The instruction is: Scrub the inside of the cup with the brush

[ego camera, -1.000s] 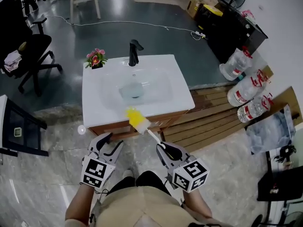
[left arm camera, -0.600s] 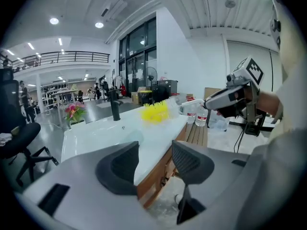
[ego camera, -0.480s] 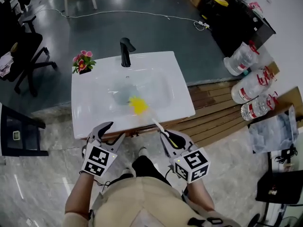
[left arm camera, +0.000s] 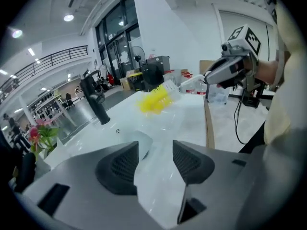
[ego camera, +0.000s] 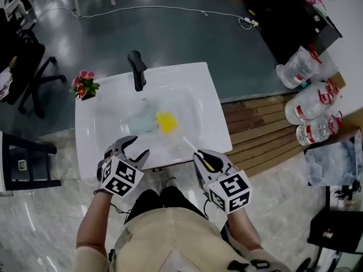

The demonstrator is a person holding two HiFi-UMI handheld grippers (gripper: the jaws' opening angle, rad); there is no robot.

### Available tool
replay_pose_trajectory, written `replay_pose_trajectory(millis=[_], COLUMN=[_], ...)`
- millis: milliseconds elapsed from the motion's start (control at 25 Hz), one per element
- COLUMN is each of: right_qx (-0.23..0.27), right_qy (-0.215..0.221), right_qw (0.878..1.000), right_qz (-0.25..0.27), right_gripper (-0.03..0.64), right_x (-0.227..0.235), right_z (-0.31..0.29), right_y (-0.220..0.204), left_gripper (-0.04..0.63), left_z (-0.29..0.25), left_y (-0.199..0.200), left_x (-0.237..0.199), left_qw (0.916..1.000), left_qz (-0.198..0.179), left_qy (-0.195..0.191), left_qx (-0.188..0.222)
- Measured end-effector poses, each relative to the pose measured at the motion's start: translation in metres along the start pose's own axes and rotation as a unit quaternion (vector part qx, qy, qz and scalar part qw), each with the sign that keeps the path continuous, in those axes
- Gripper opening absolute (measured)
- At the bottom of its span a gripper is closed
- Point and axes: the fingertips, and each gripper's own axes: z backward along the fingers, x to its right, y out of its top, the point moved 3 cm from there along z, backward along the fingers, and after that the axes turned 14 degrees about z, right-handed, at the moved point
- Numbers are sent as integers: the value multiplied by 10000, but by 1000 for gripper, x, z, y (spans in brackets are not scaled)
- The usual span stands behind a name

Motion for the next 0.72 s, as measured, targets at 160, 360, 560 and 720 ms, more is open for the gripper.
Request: replay_pose_trajectory(millis=[160,360,560,720], right_qx=[-132,-224,-386,-548], right_qy=[63,17,-108,-202], right_qw=[9999,9995,9985,9970], right_qz=[-42,-222,-377,-514], right_gripper=[51,51,51,51], right_x=[15,25,25,25], right_z=[-14,-28,-40,-49], right_y=[-2,-5,-5,-5], left_gripper=[231,242,242,243], left_z=[-27,-57,-77,-94], left_y=[4,-2,-6,-10], left_x=[-11,-32,-50,-57], left_qw=[9970,9881,9863,9831], left_qz=[-588,-1189,-1151,-1210], left_qy=[3,38,-218,-439], left_qx=[-501,-975,-1163,-1301])
